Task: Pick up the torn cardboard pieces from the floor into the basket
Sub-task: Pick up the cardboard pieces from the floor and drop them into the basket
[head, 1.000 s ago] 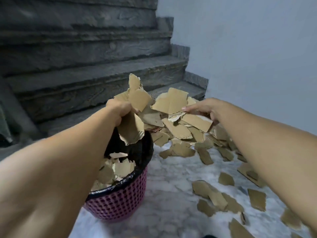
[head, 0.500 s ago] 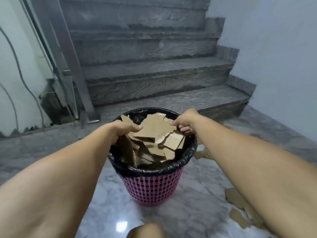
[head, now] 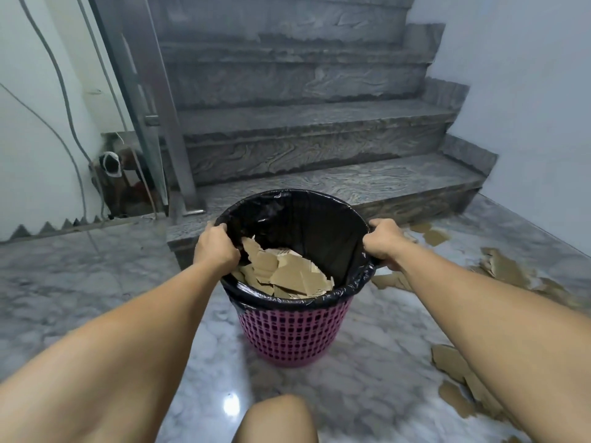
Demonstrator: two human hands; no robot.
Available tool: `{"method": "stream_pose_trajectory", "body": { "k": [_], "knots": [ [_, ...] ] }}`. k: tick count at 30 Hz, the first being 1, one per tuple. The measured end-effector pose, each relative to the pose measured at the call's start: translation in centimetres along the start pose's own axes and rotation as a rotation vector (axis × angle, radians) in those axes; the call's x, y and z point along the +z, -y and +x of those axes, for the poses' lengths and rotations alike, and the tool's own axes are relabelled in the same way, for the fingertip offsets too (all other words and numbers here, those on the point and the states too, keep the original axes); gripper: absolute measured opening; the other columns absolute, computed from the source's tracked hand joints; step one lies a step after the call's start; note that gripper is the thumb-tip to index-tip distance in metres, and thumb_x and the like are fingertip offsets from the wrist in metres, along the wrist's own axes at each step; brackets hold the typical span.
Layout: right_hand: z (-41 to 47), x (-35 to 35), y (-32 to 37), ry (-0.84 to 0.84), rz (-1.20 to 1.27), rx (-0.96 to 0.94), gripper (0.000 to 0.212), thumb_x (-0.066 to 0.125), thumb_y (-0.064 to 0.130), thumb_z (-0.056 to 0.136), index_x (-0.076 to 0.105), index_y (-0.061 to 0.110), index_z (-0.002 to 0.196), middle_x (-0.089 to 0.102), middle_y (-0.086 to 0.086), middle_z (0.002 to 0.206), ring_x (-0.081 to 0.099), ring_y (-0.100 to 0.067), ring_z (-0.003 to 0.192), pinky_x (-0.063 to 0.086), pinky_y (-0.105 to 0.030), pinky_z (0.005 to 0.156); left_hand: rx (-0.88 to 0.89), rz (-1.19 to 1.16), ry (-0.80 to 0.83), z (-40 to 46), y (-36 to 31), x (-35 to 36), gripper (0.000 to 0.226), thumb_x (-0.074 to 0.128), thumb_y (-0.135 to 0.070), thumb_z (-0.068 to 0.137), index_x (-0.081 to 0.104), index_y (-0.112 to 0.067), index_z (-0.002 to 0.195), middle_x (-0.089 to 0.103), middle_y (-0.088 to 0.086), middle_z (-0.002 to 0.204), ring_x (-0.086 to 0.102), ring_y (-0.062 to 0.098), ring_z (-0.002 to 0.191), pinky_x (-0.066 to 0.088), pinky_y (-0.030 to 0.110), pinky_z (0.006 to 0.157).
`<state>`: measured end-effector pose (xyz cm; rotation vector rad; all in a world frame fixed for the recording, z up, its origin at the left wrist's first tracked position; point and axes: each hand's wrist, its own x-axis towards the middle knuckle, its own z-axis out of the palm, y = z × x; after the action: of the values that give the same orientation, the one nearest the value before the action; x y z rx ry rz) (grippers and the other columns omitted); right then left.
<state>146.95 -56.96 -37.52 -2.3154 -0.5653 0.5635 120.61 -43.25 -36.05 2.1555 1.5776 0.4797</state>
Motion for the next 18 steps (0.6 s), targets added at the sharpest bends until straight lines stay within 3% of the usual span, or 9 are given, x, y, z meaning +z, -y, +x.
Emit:
{"method": "stream_pose_trajectory", "body": {
  "k": [2, 4, 6, 8, 11, 13, 18],
  "knots": [
    [-1.0, 0.8, 0.7, 0.005, 0.068, -0.008, 0.073, 0.047, 0.017, 0.057, 0.057, 0.024, 0.129, 0.065, -0.012, 0.115, 0.066, -0.033, 0.098, 0.058, -0.035, 0.059, -0.011, 0.006, -0.012, 0.5, 0.8, 0.0, 0.055, 0.060, -0.002, 0.080, 0.047, -0.006, 0.133, 0.041, 0.014, 0.140, 0.047, 0.036, 0.123, 0.042, 0.041, 0.101],
    [-1.9, 1.9, 1.9, 0.034, 0.098, -0.029, 0.079, 0.045, 0.018, 0.056, 0.053, 0.025, 0.134, 0.062, -0.006, 0.109, 0.062, -0.026, 0.098, 0.044, -0.025, 0.054, -0.052, 0.003, -0.030, 1.0, 1.6, -0.1, 0.059, 0.063, -0.006, 0.077, 0.043, -0.004, 0.133, 0.041, 0.015, 0.137, 0.045, 0.036, 0.124, 0.042, 0.043, 0.103],
    [-2.3, 3.4, 2.9, 0.066, 0.100, -0.069, 0.078, 0.046, 0.016, 0.057, 0.051, 0.025, 0.134, 0.061, -0.003, 0.111, 0.061, -0.028, 0.103, 0.048, -0.029, 0.061, -0.100, 0.053, -0.059, 1.4, 2.4, -0.4, 0.065, 0.065, -0.011, 0.077, 0.039, -0.002, 0.136, 0.037, 0.017, 0.142, 0.039, 0.036, 0.129, 0.039, 0.044, 0.107],
    [-2.2, 5.2, 3.5, 0.113, 0.099, -0.100, 0.071, 0.048, 0.012, 0.057, 0.050, 0.018, 0.127, 0.063, -0.013, 0.116, 0.061, -0.037, 0.108, 0.058, -0.044, 0.079, -0.136, 0.084, -0.083, 1.6, 3.1, -0.9, 0.070, 0.067, -0.014, 0.076, 0.037, -0.001, 0.139, 0.033, 0.019, 0.146, 0.034, 0.036, 0.134, 0.036, 0.046, 0.110],
    [-2.6, 6.8, 4.1, 0.159, 0.168, -0.109, 0.067, 0.047, 0.009, 0.052, 0.048, 0.014, 0.119, 0.061, -0.019, 0.111, 0.062, -0.041, 0.101, 0.059, -0.055, 0.062, -0.151, 0.111, -0.107, 2.0, 4.0, -1.2, 0.071, 0.067, -0.017, 0.077, 0.037, 0.000, 0.139, 0.032, 0.019, 0.148, 0.030, 0.036, 0.136, 0.032, 0.048, 0.112],
    [-2.4, 7.5, 4.3, 0.179, 0.230, -0.108, 0.071, 0.048, 0.009, 0.053, 0.047, 0.015, 0.123, 0.060, -0.016, 0.109, 0.062, -0.036, 0.097, 0.058, -0.047, 0.052, -0.142, 0.133, -0.122, 2.0, 4.5, -1.2, 0.071, 0.067, -0.025, 0.080, 0.037, 0.000, 0.139, 0.030, 0.018, 0.150, 0.026, 0.035, 0.138, 0.028, 0.049, 0.113],
    [-4.9, 5.8, 5.7, 0.236, 0.318, -0.072, 0.053, 0.066, 0.003, 0.077, 0.047, 0.018, 0.124, 0.059, -0.013, 0.120, 0.066, -0.039, 0.094, 0.059, -0.048, 0.058, -0.075, 0.244, -0.138, 1.5, 5.0, -0.5, 0.076, 0.058, -0.049, 0.087, 0.035, -0.003, 0.142, 0.021, 0.019, 0.156, 0.015, 0.036, 0.145, 0.014, 0.053, 0.118]
  ]
}}
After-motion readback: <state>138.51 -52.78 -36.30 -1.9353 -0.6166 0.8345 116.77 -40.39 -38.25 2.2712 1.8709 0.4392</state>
